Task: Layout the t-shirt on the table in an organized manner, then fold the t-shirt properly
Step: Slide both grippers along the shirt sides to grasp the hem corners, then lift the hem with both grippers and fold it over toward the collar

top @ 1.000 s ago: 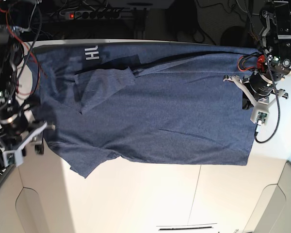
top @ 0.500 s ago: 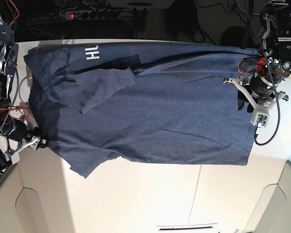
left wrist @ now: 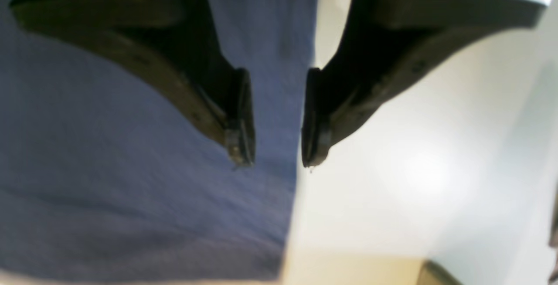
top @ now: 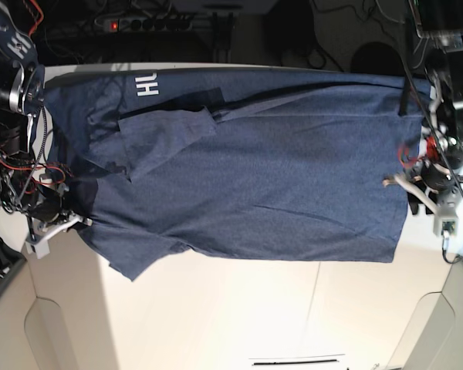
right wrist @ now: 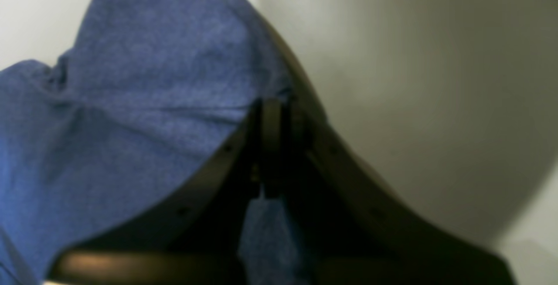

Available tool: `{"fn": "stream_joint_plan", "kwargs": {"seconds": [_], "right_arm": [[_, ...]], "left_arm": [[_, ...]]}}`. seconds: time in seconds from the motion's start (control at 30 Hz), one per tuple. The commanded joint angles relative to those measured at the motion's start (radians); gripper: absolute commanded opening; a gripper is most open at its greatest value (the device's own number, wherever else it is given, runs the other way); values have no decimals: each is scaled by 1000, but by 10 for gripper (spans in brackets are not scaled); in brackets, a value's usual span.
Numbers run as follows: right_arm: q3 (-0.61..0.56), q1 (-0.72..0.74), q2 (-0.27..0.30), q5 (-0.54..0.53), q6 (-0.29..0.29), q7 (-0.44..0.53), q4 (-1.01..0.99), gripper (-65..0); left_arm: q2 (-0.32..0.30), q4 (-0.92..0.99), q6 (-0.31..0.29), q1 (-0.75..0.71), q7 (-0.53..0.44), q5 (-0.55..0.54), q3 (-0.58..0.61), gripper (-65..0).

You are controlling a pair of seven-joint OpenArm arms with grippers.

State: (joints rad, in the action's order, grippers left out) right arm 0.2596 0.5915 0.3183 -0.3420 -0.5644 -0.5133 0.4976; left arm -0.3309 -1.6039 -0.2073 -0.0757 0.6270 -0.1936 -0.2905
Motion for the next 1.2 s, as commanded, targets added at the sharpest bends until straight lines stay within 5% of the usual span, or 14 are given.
{"fn": "stream_joint_plan", "kwargs": {"seconds": [0.0, 0.23, 0.43, 0.8, 1.17], "right_arm": [[2, 28, 12, -10, -8, 17, 17, -650], [2, 28, 11, -11, -8, 18, 17, -650], [2, 28, 11, -11, -8, 17, 17, -650], [2, 28, 11, -63, -8, 18, 17, -650], [2, 28, 11, -63, -8, 17, 17, -650]], "left_arm": [[-34, 62, -9, 71, -20, -42, -26, -431], [-130, 706, -182, 480, -13, -322, -97, -431], [-187, 1162, -201, 705, -105, -249, -97, -431], [-180, 1205, -177, 643, -188, -202, -97, -431], [-101, 1205, -179, 641, -201, -236, -97, -431]]}}
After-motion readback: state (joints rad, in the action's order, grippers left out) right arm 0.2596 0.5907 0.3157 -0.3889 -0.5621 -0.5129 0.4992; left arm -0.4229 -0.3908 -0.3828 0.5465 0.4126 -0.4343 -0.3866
